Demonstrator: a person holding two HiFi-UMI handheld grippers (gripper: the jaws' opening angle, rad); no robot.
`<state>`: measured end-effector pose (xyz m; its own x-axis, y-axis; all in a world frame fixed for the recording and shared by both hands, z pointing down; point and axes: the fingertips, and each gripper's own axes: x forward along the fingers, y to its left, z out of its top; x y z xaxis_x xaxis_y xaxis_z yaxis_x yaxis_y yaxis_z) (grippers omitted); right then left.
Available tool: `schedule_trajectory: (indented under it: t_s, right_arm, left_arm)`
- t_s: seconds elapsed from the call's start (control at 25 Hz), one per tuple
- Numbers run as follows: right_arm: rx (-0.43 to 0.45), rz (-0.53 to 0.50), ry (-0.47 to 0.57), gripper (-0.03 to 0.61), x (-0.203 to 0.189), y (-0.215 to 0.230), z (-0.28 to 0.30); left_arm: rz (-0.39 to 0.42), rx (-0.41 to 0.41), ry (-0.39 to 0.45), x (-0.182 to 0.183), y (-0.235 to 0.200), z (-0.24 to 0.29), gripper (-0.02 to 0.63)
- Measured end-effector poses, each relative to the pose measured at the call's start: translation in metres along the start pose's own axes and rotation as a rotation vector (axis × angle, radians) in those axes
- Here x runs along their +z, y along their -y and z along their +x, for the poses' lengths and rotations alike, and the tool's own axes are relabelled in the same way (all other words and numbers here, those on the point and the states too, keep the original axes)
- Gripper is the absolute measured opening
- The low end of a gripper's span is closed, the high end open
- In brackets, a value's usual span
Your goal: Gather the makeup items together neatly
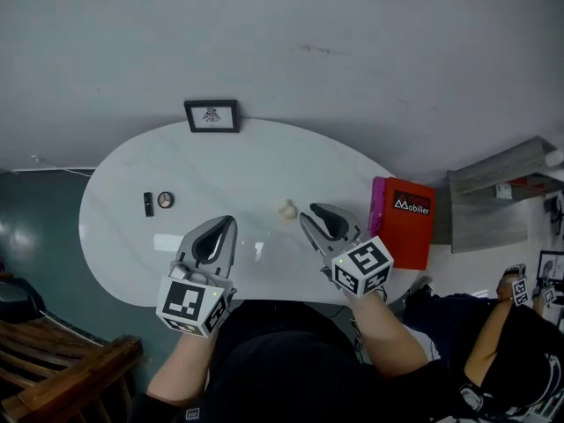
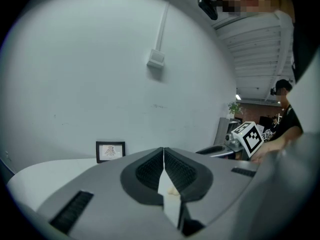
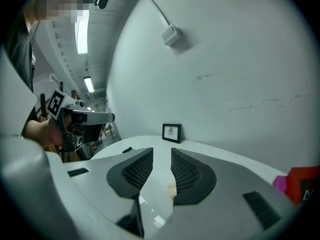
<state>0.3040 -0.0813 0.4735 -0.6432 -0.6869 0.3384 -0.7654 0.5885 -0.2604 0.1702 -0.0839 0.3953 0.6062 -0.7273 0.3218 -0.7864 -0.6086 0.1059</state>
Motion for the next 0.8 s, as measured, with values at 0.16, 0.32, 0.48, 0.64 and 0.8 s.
schedule_trajectory:
  t_s: [0.16, 0.32, 0.48, 0.64, 0.8]
  right_arm:
    - [0.007, 0.014, -0.041, 0.121, -0.023, 0.007, 0.020]
    - [0.006, -0.012, -0.088, 0.136, -0.047, 0.013, 0.040]
    - [-0.005, -0.063, -0.152, 0.140, -0.076, 0.015, 0.057]
    - [-0.025, -0.062, -0.217, 0.140, -0.105, 0.023, 0.071]
    - [-0.052, -0.047, -0.288, 0.147, -0.127, 0.033, 0.081]
  left_arm:
    - [-0.012, 0.005, -0.038, -0.017, -0.010, 0.003, 0.017]
    - [-0.033, 0.011, -0.064, -0.031, -0.017, 0.006, 0.017]
    - [-0.060, 0.011, -0.085, -0.043, -0.021, 0.008, 0.017]
    - [-0.068, 0.016, -0.097, -0.052, -0.022, 0.007, 0.017]
    - [-0.075, 0.034, -0.100, -0.055, -0.025, 0.000, 0.017]
